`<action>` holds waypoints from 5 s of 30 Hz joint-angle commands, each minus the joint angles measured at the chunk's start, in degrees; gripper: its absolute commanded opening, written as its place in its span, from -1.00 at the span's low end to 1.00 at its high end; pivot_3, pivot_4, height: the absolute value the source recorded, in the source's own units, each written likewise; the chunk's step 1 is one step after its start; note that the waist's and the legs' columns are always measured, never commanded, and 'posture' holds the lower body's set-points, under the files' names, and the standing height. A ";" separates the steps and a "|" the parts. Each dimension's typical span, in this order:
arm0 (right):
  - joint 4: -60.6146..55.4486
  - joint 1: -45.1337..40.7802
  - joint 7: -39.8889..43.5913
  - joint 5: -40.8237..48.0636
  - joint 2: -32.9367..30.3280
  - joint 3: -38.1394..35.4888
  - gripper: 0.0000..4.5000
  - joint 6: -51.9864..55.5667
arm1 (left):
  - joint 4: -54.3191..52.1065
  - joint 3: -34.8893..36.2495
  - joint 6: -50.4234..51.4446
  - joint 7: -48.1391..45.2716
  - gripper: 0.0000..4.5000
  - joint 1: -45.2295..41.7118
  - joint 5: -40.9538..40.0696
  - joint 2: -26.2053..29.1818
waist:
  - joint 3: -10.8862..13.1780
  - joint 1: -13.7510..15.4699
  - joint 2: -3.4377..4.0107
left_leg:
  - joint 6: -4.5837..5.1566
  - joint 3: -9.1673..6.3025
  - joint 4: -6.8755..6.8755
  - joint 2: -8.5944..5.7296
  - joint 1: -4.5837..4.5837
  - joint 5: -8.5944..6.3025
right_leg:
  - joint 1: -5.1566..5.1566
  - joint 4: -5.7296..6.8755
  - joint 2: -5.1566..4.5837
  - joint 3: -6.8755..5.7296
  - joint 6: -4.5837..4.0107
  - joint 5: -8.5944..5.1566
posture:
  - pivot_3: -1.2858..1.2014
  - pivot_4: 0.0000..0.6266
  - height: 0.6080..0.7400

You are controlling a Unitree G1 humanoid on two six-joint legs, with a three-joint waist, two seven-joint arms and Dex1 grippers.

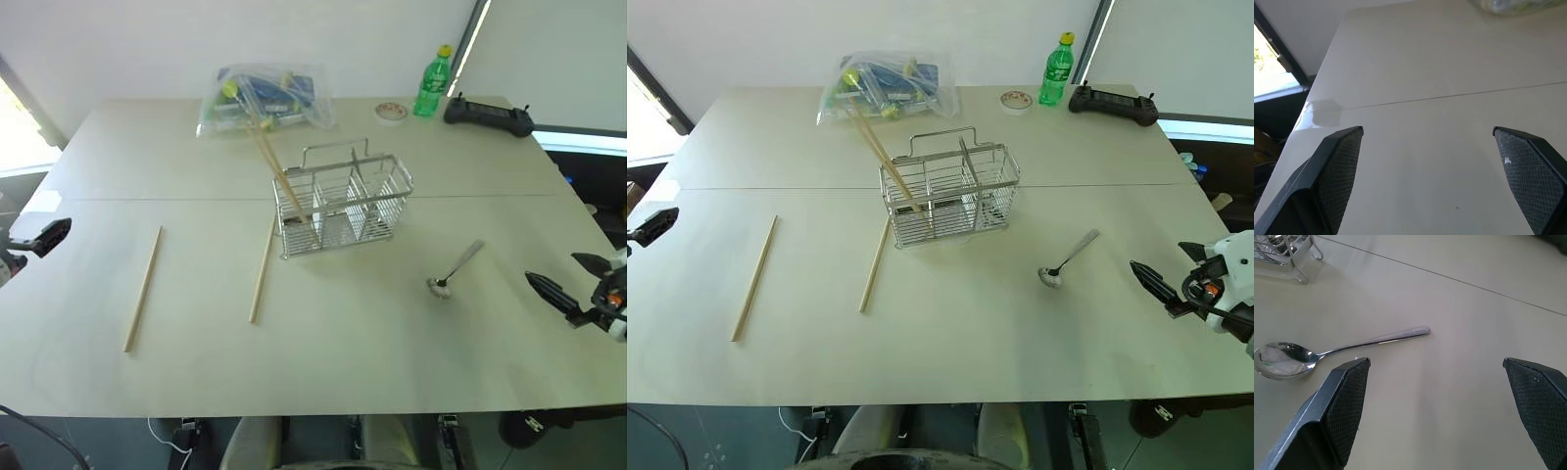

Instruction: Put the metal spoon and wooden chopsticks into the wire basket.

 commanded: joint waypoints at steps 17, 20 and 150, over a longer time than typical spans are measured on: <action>-1.28 -0.66 -0.78 -0.14 -0.08 -1.16 1.00 -0.32 | 0.27 0.18 -0.85 -0.59 0.99 -2.75 -0.03 1.03 | 0.00 -0.01 0.00 | 0.00 0.00 0.04 -0.02 0.04 0.01 | 0.03 0.07 0.01 0.00 0.11 0.06 | 0.03 -0.52 0.25; -0.60 -1.05 -0.74 -0.40 -0.36 -0.98 1.00 -0.62 | 0.23 -0.42 -1.02 -0.58 0.99 -3.28 0.12 0.86 | 0.00 -0.01 0.00 | 0.00 0.00 0.05 -0.02 0.04 0.01 | 0.04 0.08 0.01 0.00 0.14 0.09 | 0.03 -0.52 0.25; 17.51 -53.16 41.40 -8.79 -7.27 43.22 -0.98 -25.95 | -36.42 -31.74 18.21 -26.14 1.00 -27.92 -23.95 0.12 | 0.40 -1.42 0.13 | -0.19 -0.04 0.45 -0.13 0.75 0.12 | 0.52 0.87 0.31 0.39 0.08 0.06 | 0.03 -0.52 0.25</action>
